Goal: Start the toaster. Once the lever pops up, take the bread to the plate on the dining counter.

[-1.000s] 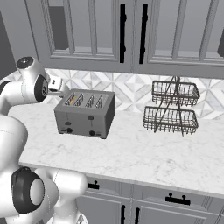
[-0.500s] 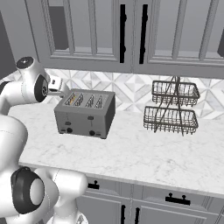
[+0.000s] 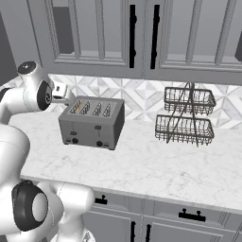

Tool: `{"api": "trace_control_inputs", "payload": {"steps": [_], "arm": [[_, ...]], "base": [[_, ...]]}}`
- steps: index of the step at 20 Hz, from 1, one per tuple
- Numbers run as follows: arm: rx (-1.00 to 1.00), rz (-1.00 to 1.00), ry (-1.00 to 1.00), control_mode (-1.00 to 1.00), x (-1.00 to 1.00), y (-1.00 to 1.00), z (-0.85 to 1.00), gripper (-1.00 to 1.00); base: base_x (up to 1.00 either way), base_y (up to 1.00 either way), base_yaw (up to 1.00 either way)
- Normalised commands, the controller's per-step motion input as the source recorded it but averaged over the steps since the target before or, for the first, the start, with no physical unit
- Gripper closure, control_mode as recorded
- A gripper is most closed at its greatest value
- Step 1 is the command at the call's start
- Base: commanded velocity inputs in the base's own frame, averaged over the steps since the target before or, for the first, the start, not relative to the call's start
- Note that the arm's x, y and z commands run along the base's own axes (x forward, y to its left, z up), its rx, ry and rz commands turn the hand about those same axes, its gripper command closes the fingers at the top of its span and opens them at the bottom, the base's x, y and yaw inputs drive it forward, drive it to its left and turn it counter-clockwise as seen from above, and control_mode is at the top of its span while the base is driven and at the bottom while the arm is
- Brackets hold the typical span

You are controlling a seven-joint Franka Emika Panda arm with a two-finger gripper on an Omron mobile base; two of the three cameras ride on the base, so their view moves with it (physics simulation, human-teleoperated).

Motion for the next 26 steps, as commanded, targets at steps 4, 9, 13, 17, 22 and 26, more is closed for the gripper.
{"api": "trace_control_inputs", "payload": {"steps": [4, 9, 13, 17, 22, 26], "arm": [[0.0, 0.0, 0.0, -1.0, 0.0, 0.0, 0.0, -1.0], [0.0, 0.0, 0.0, -1.0, 0.0, 0.0, 0.0, -1.0], [0.0, 0.0, 0.0, -1.0, 0.0, 0.0, 0.0, -1.0], [0.0, 0.0, 0.0, -1.0, 0.0, 0.0, 0.0, -1.0], [0.0, 0.0, 0.0, -1.0, 0.0, 0.0, 0.0, -1.0], [0.0, 0.0, 0.0, -1.0, 0.0, 0.0, 0.0, -1.0]], "base": [[0.0, 0.0, 0.0], [0.0, 0.0, 0.0], [0.0, 0.0, 0.0], [0.0, 0.0, 0.0], [0.0, 0.0, 0.0], [0.0, 0.0, 0.0]]}}
